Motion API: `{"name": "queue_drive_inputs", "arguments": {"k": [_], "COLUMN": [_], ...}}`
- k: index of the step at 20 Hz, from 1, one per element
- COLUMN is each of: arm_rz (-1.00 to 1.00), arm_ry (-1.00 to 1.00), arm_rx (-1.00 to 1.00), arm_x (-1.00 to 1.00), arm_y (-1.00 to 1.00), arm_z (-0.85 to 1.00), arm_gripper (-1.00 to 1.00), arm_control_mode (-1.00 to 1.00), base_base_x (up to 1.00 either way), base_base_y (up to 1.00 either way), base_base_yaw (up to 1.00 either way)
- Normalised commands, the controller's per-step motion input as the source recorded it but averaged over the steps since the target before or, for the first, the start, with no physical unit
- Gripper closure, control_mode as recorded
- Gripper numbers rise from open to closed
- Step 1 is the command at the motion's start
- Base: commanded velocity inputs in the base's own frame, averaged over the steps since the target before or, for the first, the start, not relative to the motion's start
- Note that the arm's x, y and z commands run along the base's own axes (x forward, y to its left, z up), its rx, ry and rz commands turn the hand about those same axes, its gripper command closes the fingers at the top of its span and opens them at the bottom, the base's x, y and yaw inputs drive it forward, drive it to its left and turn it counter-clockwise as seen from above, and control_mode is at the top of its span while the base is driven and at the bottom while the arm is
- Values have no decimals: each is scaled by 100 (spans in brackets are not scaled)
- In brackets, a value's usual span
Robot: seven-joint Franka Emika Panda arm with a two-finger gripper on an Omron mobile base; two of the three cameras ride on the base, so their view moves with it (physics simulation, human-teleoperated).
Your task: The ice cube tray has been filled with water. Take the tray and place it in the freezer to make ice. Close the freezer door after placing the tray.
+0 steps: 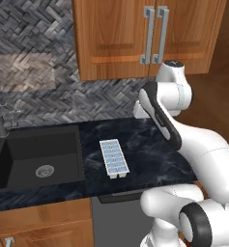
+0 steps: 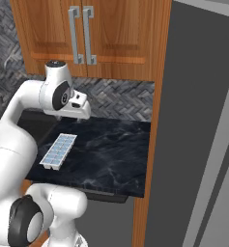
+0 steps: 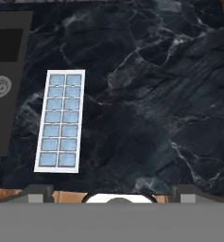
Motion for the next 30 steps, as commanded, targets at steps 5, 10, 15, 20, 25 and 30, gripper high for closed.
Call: {"name": "queue_drive_inputs", "arguments": {"k": [5,10,15,20,25,30], "arm_rz": [-6,-4,-10,-17,-19,-19], "arm_ry": [-7,0,0,0,0,0], "arm_rx": [0,0,0,0,0,1], "arm_x": [1,1,0,0,12,15], "arm_y": [21,4,11,7,0,0], "arm_z": [-13,-3,-20,-36,-39,-29], "arm_gripper": [-100,-100,-100,-100,-100,-100], "arm_control_mode": [-100,-100,-100,-100,-100,-100], "base_base_x": [0,0,0,0,0,0], "base_base_y": [0,0,0,0,0,0], "base_base_yaw": [0,0,0,0,0,0]}}
